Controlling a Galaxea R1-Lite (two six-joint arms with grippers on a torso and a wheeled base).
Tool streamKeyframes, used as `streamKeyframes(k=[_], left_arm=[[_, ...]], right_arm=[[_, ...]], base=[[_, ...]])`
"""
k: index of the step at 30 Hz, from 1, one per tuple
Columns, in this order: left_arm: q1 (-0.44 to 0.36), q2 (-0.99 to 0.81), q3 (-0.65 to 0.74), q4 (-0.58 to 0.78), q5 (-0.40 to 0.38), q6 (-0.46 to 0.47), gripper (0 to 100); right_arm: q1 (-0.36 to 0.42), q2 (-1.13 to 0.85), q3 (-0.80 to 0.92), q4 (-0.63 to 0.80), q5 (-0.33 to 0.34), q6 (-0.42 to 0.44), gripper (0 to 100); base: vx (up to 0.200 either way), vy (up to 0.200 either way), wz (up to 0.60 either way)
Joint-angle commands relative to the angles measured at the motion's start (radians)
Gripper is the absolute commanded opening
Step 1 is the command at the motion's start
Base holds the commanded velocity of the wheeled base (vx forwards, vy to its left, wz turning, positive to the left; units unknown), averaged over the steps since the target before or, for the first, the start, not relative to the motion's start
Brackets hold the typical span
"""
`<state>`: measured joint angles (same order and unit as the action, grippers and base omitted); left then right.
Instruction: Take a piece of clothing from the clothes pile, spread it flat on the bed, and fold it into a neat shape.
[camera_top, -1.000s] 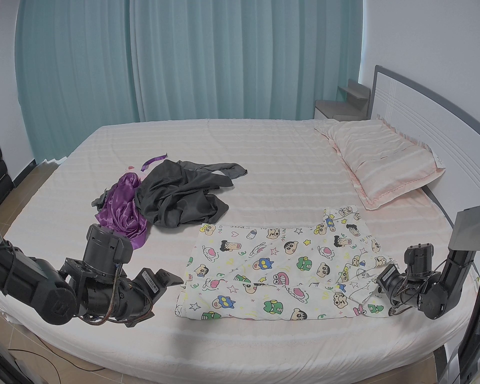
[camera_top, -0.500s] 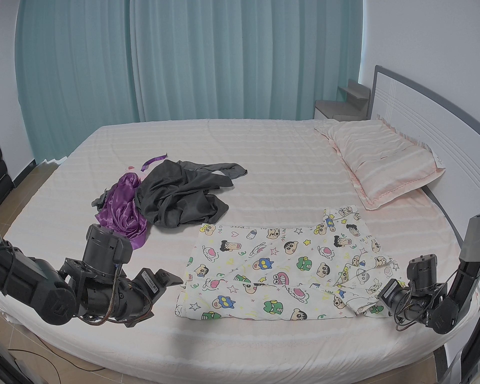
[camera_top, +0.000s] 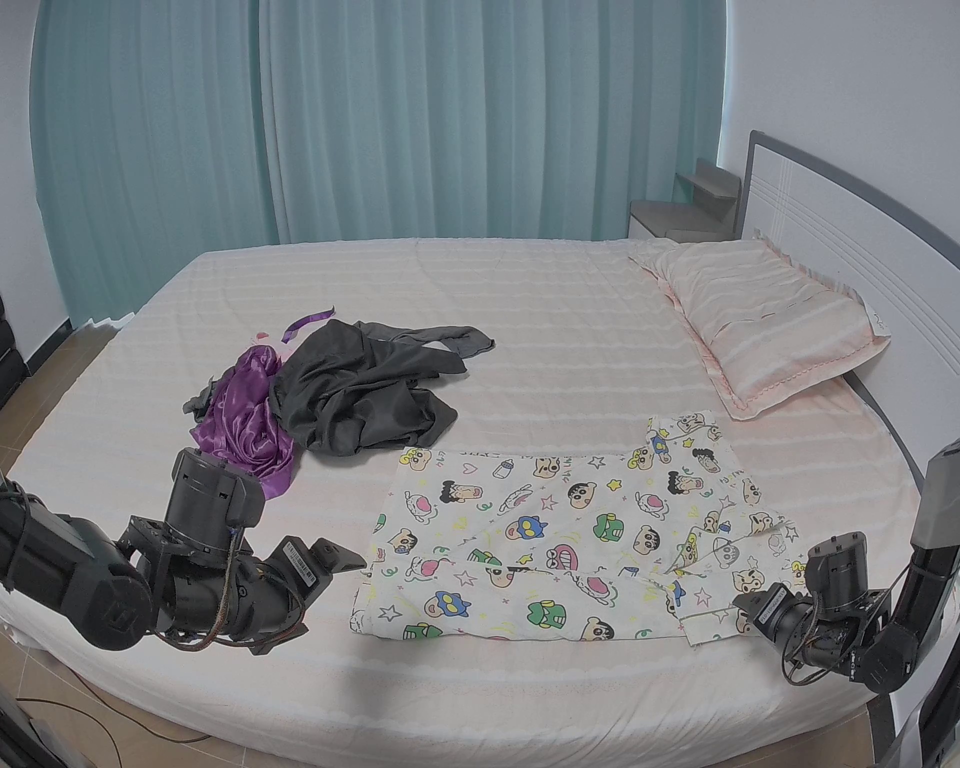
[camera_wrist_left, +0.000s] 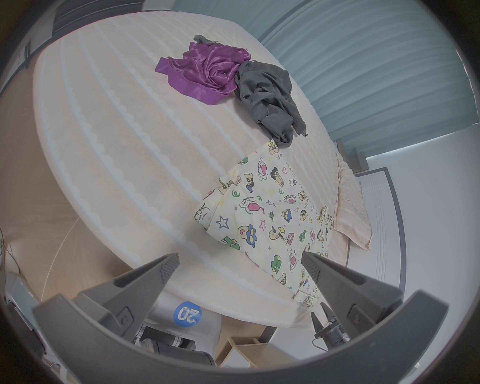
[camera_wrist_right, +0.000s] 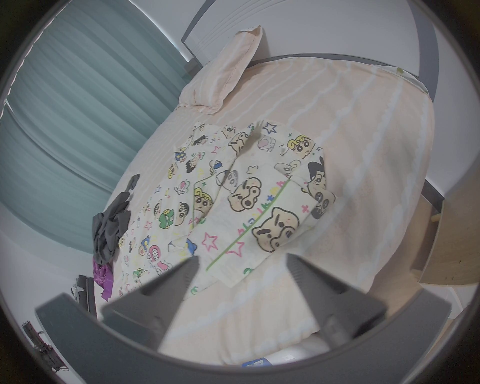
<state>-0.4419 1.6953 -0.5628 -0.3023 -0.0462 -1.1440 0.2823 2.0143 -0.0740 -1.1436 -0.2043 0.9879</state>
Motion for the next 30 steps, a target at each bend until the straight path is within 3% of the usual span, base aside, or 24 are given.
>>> streamKeyframes(k=[1, 7, 15, 20, 25, 30], left_arm=[[0.000, 0.000, 0.000, 0.000, 0.000, 0.000, 100], [0.000, -0.002, 0.000, 0.000, 0.000, 0.000, 100], [-0.014, -0.016, -0.002, -0.001, 0.015, 0.007, 100], [-0.004, -0.032, 0.000, -0.003, 0.011, 0.000, 100], [-0.004, -0.025, 0.020, -0.043, 0.005, 0.003, 100], [-0.008, -0.016, 0.023, -0.052, 0.006, 0.003, 100]], right_arm=[[0.034, 0.003, 0.060, -0.065, -0.001, 0.000, 100], [0.009, 0.008, 0.060, -0.165, 0.002, -0.009, 100], [-0.005, 0.058, -0.056, -0.171, 0.017, -0.069, 100], [-0.003, 0.090, -0.101, -0.174, 0.071, -0.077, 100], [-0.020, 0.095, -0.089, -0.176, 0.123, -0.072, 100], [-0.025, 0.093, -0.093, -0.176, 0.126, -0.077, 100]], base=[[0.000, 0.000, 0.00], [0.000, 0.000, 0.00], [0.000, 0.000, 0.00], [0.000, 0.000, 0.00], [0.200, 0.000, 0.00], [0.200, 0.000, 0.00]])
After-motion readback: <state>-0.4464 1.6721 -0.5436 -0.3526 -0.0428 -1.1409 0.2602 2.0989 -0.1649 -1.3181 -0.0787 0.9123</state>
